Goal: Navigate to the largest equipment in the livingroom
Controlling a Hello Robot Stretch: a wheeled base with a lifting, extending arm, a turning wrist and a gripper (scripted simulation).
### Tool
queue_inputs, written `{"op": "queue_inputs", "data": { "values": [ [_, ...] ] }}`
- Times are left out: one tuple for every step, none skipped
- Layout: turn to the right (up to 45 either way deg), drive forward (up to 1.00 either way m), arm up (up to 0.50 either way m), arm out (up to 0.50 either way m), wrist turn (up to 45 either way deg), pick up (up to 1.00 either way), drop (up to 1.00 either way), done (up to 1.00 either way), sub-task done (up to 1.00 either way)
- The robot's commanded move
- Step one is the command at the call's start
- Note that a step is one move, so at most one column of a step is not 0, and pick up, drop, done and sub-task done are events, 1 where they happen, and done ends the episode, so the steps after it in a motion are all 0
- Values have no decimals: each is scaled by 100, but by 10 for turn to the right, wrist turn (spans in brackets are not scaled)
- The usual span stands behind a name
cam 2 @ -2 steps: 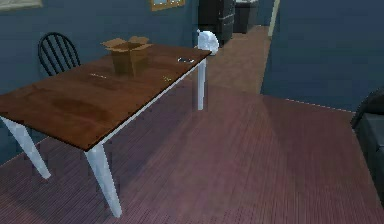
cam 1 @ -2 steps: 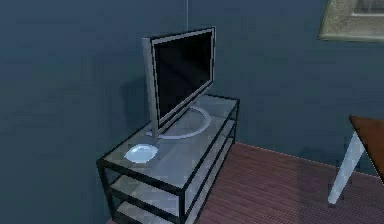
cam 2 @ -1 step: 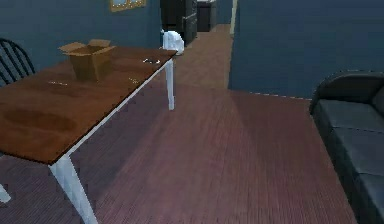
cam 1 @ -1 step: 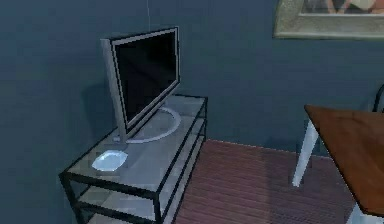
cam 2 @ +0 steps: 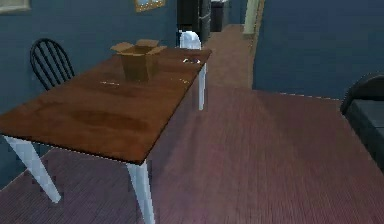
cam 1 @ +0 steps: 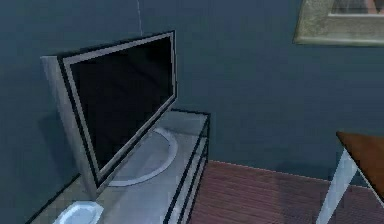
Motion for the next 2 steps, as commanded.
{"op": "queue_inputs", "data": {
  "values": [
    [-120, 0, 0, 0, 0, 0, 0, 0, 0],
    [0, 0, 0, 0, 0, 0, 0, 100, 0]
  ]
}}
